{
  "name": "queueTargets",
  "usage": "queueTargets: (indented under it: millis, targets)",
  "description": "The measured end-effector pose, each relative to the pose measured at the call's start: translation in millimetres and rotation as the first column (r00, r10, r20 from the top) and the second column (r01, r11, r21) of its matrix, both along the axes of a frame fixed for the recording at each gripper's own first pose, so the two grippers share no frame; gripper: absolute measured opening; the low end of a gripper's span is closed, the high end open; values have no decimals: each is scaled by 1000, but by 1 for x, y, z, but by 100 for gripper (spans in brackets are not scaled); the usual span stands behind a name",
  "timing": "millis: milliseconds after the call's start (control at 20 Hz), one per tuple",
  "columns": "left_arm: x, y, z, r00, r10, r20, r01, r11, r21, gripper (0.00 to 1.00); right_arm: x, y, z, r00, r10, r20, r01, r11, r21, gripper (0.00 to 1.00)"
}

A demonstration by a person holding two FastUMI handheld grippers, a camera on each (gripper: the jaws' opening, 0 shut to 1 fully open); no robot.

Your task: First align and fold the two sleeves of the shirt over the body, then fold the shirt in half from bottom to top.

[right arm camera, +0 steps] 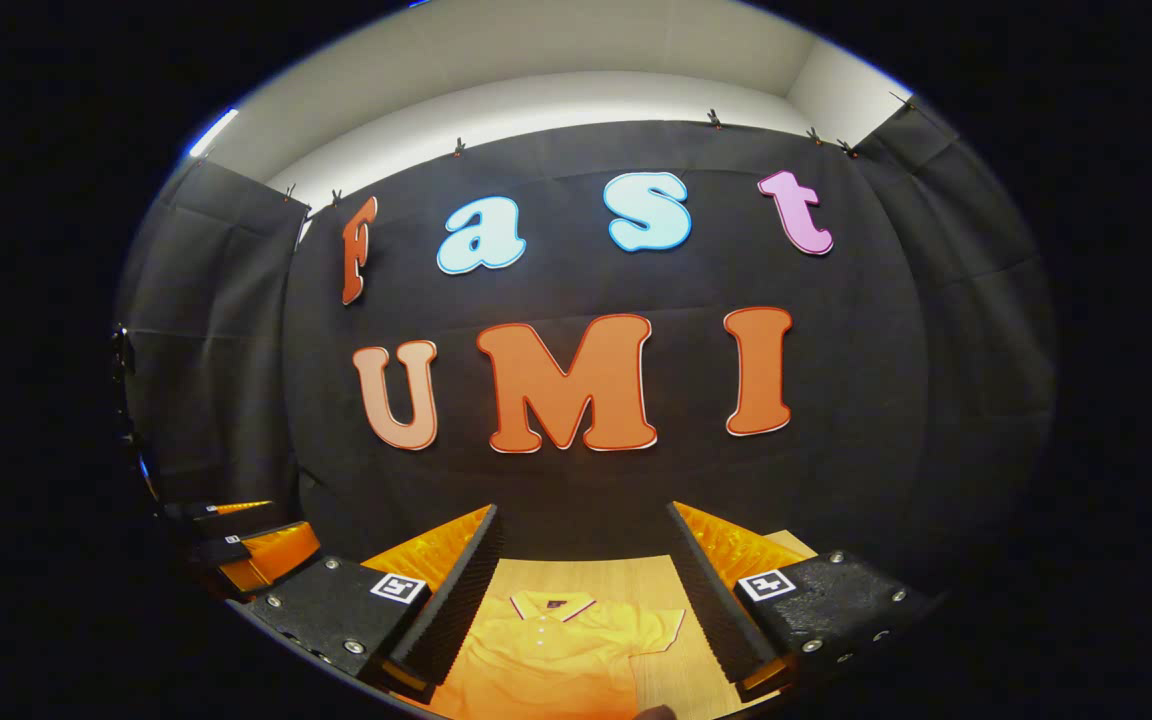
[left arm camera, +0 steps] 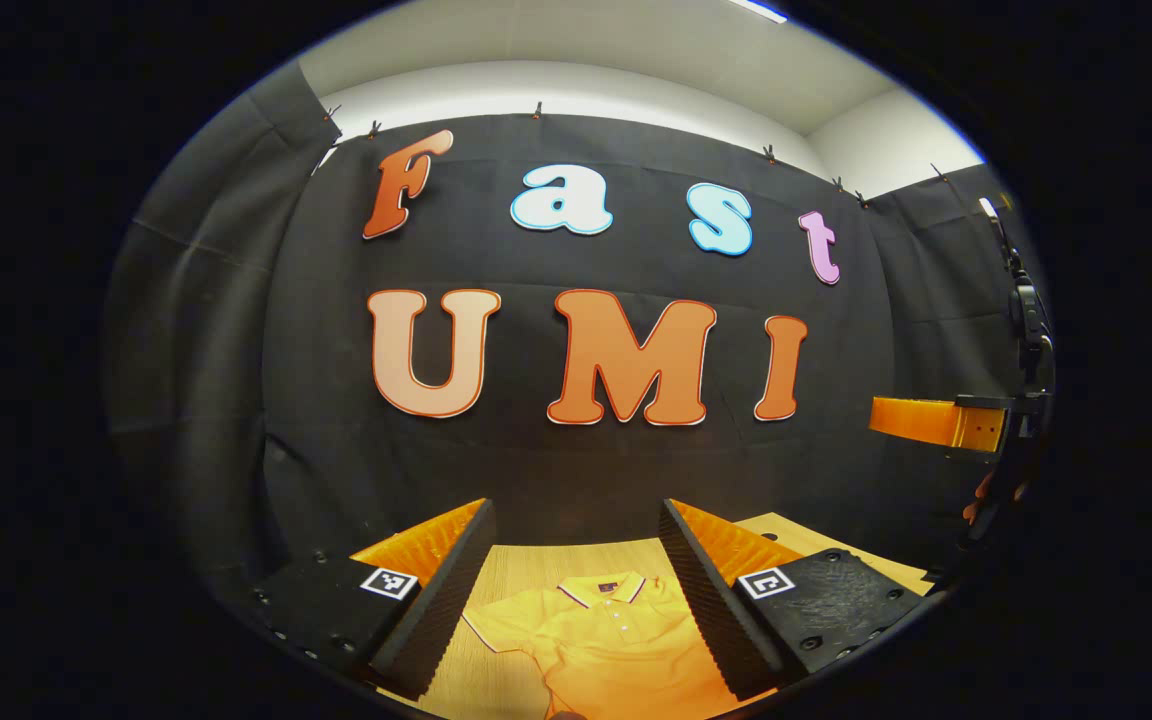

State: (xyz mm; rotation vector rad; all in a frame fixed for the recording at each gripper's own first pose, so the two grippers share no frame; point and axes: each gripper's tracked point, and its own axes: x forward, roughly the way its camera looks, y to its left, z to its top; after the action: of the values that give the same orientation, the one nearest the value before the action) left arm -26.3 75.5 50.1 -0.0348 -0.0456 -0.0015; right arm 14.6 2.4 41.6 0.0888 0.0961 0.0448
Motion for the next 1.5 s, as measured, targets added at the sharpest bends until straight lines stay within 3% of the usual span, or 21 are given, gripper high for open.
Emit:
queueTargets:
  millis: [400,550,850,1150,1500]
  targets:
    - [1,-6,-44,1000,-12,-27,12,1000,4,100,-5,40,-66,1000,11,-29,-13,997,-81,97]
    - [7,-13,-56,999,-1,-55,3,999,50,100,1,52,-97,997,60,-48,-64,995,-76,98]
    - [18,-14,-66,996,62,-65,-59,997,39,100,26,15,-159,980,73,-187,-87,994,-70,98]
    - [26,-8,-80,983,153,-99,-150,988,34,100,70,-22,-223,935,70,-349,-88,996,-35,98]
    - [40,7,-75,960,260,-108,-257,966,43,100,123,-46,-297,843,93,-529,-121,992,-18,98]
